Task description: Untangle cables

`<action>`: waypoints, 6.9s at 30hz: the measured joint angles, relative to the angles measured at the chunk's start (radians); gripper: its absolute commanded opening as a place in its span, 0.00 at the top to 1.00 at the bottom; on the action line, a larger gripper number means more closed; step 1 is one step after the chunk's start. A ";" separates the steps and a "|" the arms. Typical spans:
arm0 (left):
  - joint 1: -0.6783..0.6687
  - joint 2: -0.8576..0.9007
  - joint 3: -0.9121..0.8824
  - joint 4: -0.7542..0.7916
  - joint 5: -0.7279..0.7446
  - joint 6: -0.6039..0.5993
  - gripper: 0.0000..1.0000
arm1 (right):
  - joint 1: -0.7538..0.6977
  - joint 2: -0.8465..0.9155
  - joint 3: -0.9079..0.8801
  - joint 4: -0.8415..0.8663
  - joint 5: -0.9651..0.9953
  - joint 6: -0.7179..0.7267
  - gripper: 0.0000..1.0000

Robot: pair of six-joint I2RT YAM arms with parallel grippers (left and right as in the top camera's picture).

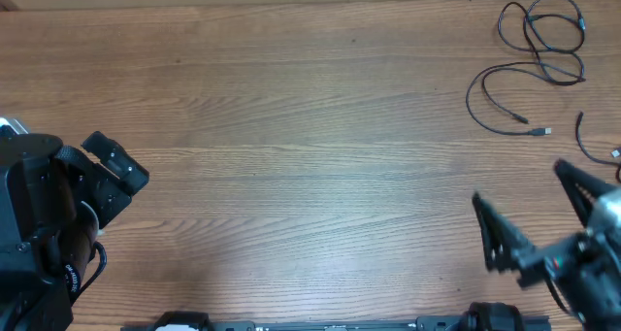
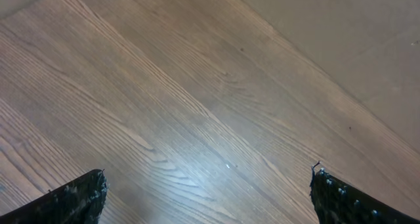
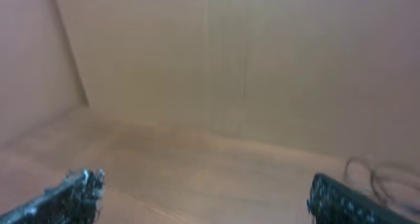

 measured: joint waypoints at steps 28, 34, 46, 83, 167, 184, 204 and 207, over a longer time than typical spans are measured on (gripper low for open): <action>0.000 0.000 0.000 0.000 0.000 0.000 0.01 | 0.097 -0.511 -1.014 0.828 0.152 0.224 0.00; 0.000 0.000 0.000 0.000 0.000 0.000 0.01 | 0.074 -0.511 -1.084 0.874 0.137 0.227 0.00; 0.000 0.000 0.000 0.000 0.000 0.000 0.00 | 0.075 -0.511 -1.139 0.955 0.143 0.227 0.00; 0.000 0.000 0.000 0.000 0.000 0.000 0.00 | 0.068 -0.511 -1.263 0.824 0.311 0.204 0.00; 0.000 0.000 0.000 0.000 0.000 0.000 0.00 | 0.052 -0.511 -1.263 0.819 0.363 0.094 0.00; 0.000 -0.011 0.000 0.000 -0.001 0.000 0.00 | 0.052 -0.511 -1.263 0.819 0.363 0.094 0.00; 0.113 -0.505 -0.049 0.007 0.003 -0.033 0.00 | 0.049 -0.511 -1.263 0.820 0.363 0.094 0.00; 0.116 -0.615 -0.131 0.007 0.010 -0.070 0.00 | 0.050 -0.511 -1.263 0.820 0.363 0.094 0.00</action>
